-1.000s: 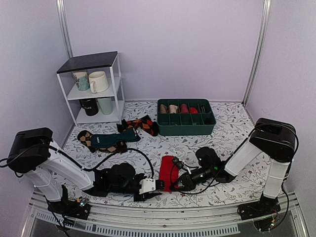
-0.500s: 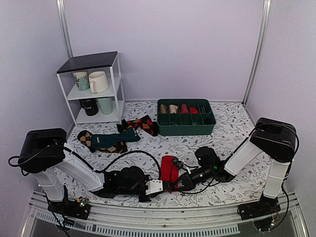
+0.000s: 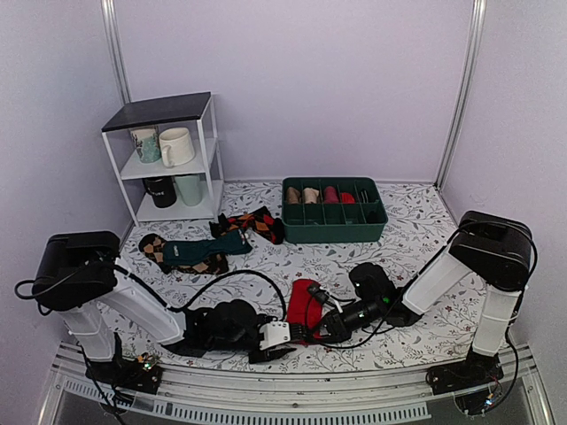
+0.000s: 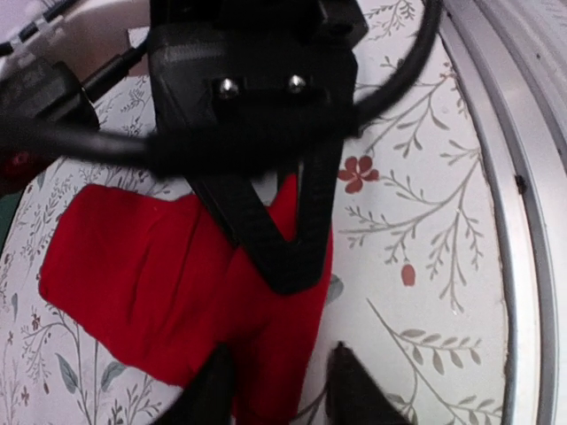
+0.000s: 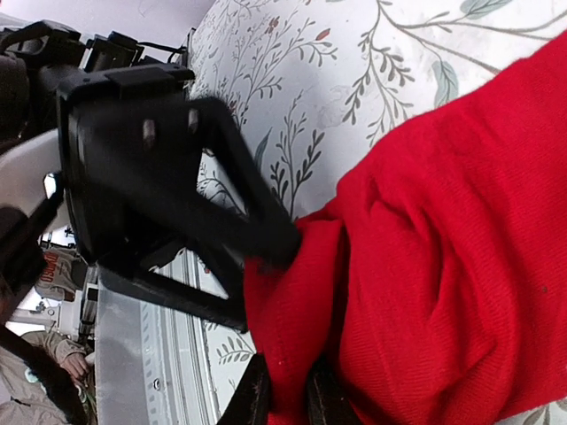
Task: Roll the socks
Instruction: Roll the sock at the center of the board.
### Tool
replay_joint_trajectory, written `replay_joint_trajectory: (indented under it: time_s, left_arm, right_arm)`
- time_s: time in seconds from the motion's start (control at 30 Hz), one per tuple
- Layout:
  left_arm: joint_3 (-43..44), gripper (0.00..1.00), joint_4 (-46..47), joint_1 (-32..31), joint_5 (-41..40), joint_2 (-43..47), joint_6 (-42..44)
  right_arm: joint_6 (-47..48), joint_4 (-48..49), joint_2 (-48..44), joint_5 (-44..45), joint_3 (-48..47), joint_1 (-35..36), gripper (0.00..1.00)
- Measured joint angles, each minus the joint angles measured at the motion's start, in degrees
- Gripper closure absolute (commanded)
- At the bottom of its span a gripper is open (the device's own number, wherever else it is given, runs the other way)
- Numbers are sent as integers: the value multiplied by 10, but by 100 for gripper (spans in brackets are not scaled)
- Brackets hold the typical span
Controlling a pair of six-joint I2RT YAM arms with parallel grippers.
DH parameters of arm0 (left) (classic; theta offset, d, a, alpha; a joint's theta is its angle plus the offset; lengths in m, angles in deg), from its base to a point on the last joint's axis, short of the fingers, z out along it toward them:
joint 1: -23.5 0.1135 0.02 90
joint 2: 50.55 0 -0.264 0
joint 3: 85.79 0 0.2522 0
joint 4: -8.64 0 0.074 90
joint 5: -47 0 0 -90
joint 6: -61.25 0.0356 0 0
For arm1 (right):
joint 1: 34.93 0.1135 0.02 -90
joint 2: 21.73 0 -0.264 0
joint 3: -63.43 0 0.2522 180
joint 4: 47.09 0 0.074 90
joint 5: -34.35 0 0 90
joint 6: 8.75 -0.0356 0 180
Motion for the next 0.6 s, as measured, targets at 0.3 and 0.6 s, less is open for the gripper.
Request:
replay_joint_trajectory:
  time_s: [0.3, 0.6]
  left_arm:
    - [-50, 47, 18, -2, 10, 53, -2]
    - [-41, 52, 17, -3, 21, 51, 8]
  right_arm:
    - [6, -7, 0, -5, -3, 0, 88]
    - [8, -9, 0, -6, -3, 0, 88]
